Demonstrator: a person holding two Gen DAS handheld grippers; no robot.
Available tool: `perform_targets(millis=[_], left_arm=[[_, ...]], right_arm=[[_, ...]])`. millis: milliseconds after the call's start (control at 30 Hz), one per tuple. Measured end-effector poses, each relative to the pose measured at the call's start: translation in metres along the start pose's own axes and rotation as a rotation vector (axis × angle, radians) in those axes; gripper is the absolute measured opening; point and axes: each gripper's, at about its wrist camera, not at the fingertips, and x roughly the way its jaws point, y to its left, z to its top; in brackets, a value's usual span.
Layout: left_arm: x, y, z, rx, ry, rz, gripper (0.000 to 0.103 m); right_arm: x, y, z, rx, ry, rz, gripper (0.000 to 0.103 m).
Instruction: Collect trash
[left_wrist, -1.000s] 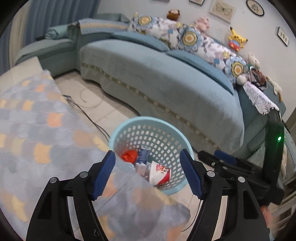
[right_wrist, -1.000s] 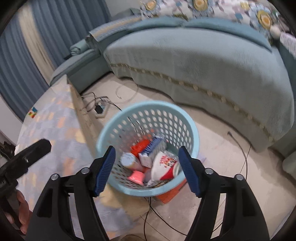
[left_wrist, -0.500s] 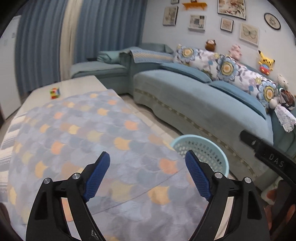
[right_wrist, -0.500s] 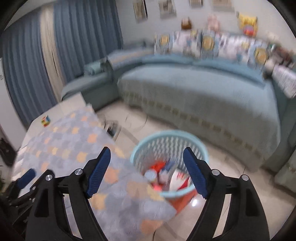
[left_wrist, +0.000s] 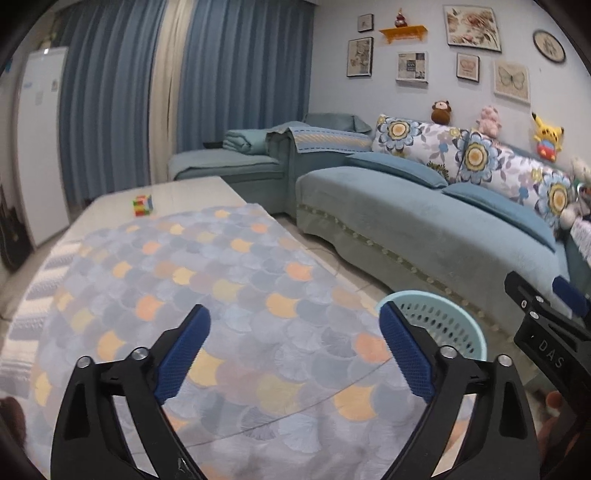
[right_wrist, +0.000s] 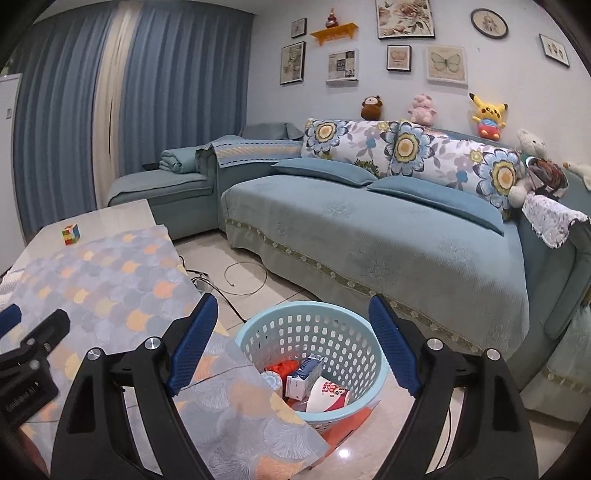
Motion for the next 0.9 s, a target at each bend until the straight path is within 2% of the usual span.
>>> perform_targets(millis=[200, 600, 900], left_arm=[[0.000, -0.009, -0.002, 0.049, -0.009, 0.024, 0.091], [0.005, 0.007, 0.001, -0.027, 0.010, 0.006, 0.091], [0.006, 0.007, 0.000, -0.025, 0.015, 0.011, 0.093]], right_arm=[[0.003, -0.003, -0.002, 0.025, 0.021, -0.001, 0.079], [0.012, -0.009, -0.005, 0.037, 0.052, 0.014, 0.080], [0.015, -0.008, -0.005, 0.030, 0.064, 0.021, 0.079]])
